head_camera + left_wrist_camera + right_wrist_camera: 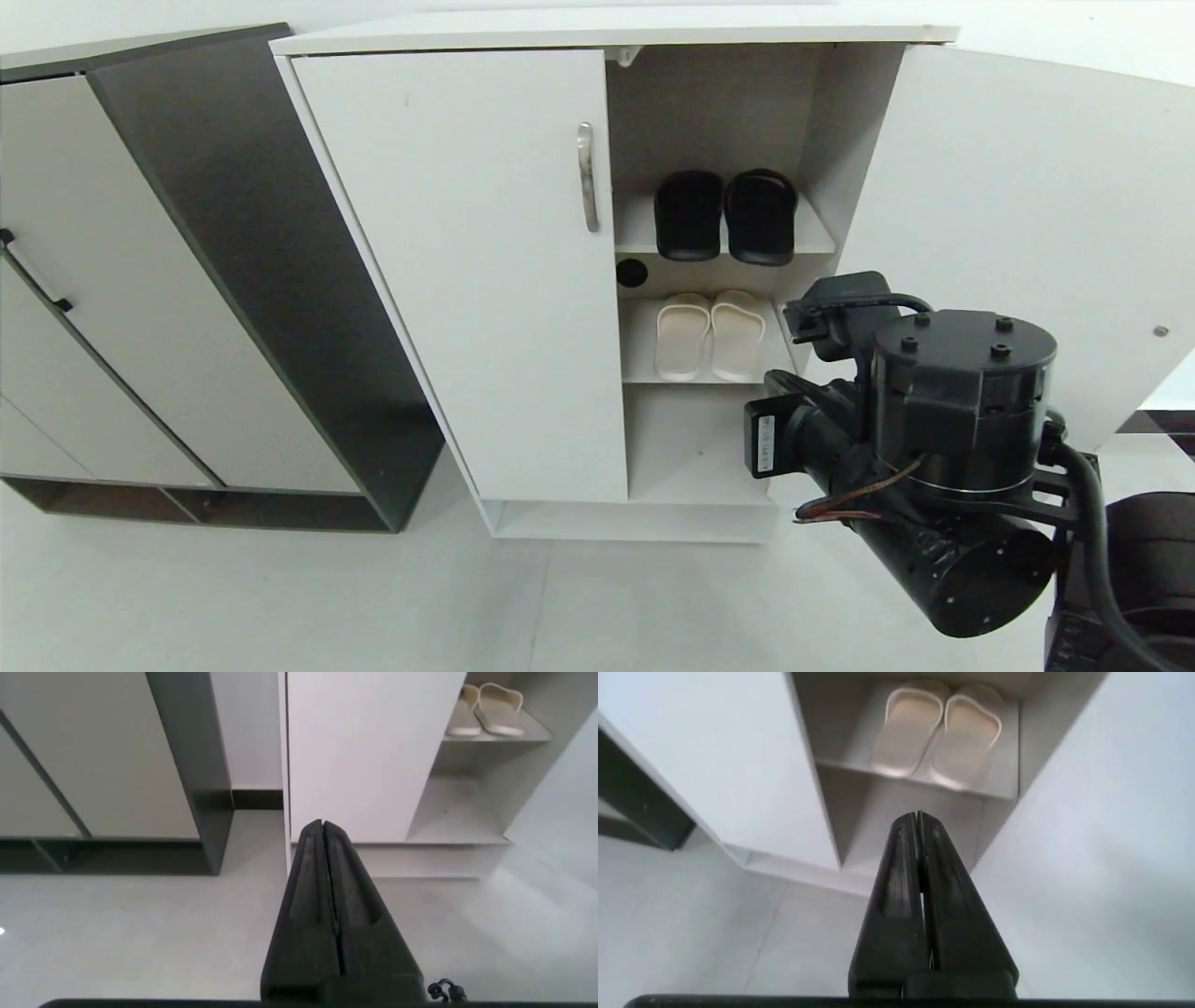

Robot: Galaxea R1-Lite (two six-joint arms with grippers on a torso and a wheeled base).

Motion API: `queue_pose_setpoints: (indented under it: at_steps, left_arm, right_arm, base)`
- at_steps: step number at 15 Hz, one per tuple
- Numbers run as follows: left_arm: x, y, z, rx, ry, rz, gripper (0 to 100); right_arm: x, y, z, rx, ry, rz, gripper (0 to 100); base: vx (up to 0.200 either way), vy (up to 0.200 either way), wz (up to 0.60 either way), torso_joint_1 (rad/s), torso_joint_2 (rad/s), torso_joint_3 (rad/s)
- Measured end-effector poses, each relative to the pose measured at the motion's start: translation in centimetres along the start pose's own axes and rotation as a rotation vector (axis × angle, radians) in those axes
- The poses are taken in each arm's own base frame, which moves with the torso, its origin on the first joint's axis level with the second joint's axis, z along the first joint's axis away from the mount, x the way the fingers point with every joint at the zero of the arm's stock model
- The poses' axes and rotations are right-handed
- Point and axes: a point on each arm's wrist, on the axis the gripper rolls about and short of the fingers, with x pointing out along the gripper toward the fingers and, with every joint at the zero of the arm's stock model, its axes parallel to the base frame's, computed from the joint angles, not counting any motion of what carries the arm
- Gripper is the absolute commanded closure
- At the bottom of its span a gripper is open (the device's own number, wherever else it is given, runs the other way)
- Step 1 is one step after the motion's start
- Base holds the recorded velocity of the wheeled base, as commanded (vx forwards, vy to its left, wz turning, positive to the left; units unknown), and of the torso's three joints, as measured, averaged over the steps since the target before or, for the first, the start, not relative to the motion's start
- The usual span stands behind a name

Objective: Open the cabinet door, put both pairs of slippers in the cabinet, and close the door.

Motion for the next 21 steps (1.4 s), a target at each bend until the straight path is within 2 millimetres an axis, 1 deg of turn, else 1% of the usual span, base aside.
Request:
queue_pose_setpoints:
  at_steps: [4, 15, 19, 21]
  left_arm:
    - [0.00, 0.00, 0.00, 0.000, 0.000, 0.000, 100]
    - [0.00, 0.00, 0.00, -0.001, 0.000, 0.001, 100]
    - [0.00, 0.00, -0.02, -0.001, 0.002, 0.000, 100]
    - [0.00, 0.00, 0.00, -0.001, 0.000, 0.000, 100]
  right_arm:
    - [0.02, -0.02, -0.06, -0.002, 0.002, -0.001, 100]
    - [0.33, 0.00, -0.66, -0.009, 0.017, -0.002, 100]
    - [0.42, -0.12, -0.65, -0.009, 0.019, 0.002, 100]
    - [0.45, -0.12, -0.69, -0.010, 0.020, 0.001, 100]
  base:
    - [-0.200, 0.000, 0.00, 0.002, 0.00, 0.004]
    - [0.000, 0.000, 0.00, 0.000, 0.00, 0.000]
    - [0.000, 0.000, 0.00, 0.020, -0.22, -0.295]
    - [0.000, 0.000, 0.00, 0.058, -0.55, -0.364]
